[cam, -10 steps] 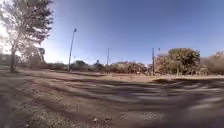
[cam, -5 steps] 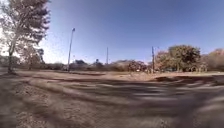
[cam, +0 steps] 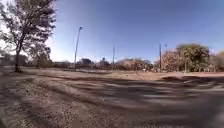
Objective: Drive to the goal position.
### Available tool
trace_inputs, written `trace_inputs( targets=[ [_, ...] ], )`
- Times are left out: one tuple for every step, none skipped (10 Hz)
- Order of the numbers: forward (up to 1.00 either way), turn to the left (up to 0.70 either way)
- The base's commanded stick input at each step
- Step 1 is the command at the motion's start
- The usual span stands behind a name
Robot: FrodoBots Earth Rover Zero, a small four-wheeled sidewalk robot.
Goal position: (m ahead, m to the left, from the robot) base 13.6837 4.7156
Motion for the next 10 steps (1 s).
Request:
trace_inputs(
  targets=[
    [0.5,0.5],
    [0.5,0.5],
    [0.5,0.5],
    [0.5,0.5],
    [0.5,0.5],
    [0.5,0.5],
    [0.5,0.3],
    [0.5,0.0],
    [0.5,0.0],
    [0.5,0.0]
  ],
)
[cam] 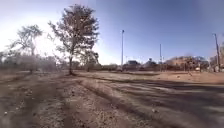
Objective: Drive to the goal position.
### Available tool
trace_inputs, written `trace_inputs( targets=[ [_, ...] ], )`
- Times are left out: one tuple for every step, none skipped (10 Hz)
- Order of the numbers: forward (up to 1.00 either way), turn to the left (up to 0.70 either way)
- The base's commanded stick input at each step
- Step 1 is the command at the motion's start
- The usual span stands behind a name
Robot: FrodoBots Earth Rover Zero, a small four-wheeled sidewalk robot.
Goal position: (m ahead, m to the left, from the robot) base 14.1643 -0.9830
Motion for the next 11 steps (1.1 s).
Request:
trace_inputs(
  targets=[
    [0.5,0.0],
    [0.5,0.0],
    [0.5,0.0],
    [0.5,0.0],
    [0.5,0.0],
    [0.5,0.0],
    [0.5,0.0],
    [0.5,0.0],
    [0.5,0.0],
    [0.5,0.0],
    [0.5,0.0]
  ],
)
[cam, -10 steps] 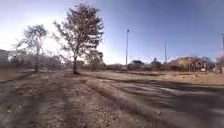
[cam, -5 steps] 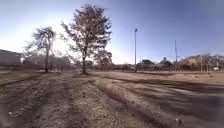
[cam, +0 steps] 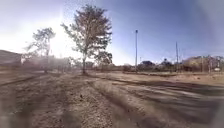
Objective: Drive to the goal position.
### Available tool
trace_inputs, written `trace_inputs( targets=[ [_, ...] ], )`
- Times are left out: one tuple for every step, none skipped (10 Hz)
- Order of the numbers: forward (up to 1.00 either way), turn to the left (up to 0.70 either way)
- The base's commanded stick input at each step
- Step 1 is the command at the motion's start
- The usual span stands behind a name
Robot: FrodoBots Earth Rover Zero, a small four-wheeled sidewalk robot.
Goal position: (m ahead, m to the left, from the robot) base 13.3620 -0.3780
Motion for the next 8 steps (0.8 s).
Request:
trace_inputs(
  targets=[
    [0.5,0.0],
    [0.5,0.0],
    [0.5,0.0],
    [0.5,0.0],
    [0.5,0.0],
    [0.5,0.0],
    [0.5,0.0],
    [0.5,0.0]
  ],
)
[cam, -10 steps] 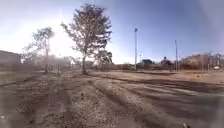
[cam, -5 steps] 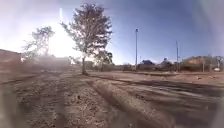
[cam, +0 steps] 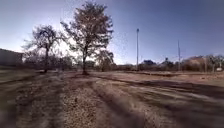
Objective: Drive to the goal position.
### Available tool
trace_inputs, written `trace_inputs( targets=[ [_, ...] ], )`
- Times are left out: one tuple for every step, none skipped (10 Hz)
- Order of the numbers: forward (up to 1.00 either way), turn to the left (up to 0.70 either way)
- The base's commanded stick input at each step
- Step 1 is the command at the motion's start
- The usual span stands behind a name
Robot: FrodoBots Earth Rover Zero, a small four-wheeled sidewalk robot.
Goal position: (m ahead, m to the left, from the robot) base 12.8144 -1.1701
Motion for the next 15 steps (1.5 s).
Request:
trace_inputs(
  targets=[
    [0.5,0.0],
    [0.5,0.0],
    [0.5,0.0],
    [0.5,0.0],
    [0.5,0.0],
    [0.5,0.0],
    [0.5,0.0],
    [0.5,0.0],
    [0.5,0.0],
    [0.5,0.0],
    [0.5,0.0],
    [0.5,0.0],
    [0.5,0.0],
    [0.5,0.0],
    [0.5,0.0]
  ],
)
